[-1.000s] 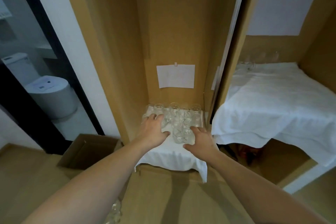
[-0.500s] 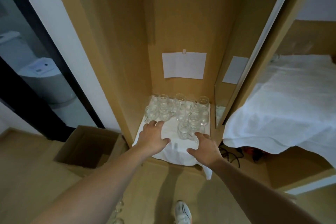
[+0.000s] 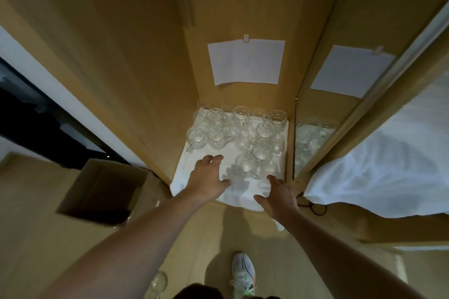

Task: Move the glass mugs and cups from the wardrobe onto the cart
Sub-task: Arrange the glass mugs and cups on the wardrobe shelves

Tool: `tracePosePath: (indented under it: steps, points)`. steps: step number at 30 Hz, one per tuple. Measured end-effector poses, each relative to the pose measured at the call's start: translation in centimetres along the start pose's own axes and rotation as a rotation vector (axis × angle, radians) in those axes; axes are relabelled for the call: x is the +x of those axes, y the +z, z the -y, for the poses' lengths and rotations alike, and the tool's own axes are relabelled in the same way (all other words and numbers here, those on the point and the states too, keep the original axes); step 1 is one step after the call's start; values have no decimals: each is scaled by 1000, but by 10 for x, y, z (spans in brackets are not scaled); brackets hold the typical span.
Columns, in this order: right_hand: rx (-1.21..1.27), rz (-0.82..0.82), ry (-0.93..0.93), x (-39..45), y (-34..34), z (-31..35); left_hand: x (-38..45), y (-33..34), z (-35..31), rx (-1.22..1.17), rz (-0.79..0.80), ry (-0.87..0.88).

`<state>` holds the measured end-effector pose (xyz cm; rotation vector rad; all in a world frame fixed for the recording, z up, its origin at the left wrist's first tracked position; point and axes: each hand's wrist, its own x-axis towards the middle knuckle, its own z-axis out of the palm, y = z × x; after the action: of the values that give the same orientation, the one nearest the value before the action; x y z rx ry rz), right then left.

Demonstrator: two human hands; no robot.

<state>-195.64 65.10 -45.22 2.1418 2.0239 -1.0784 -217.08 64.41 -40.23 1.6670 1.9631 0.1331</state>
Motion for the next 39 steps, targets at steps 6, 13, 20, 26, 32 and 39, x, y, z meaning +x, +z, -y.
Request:
tracePosePath:
  steps: [6,13,20,26,32,39]
  points:
    - [65,20,68,22,10,-11,29,26,6,-58,54,-30]
    - [145,21,205,55,41,-27,92,64,27,-136,70,-37]
    - [247,-30,405,118,83,-47,164,120,59,-229,104,-55]
    - [369,-192,484,169,114,-65,213,166,83,-297,175,-62]
    - [467,-259,485,213,132,-83,250,202,95,-290,243,35]
    - [545,-345,423,234,139,-86,270,230,99,-282,259,156]
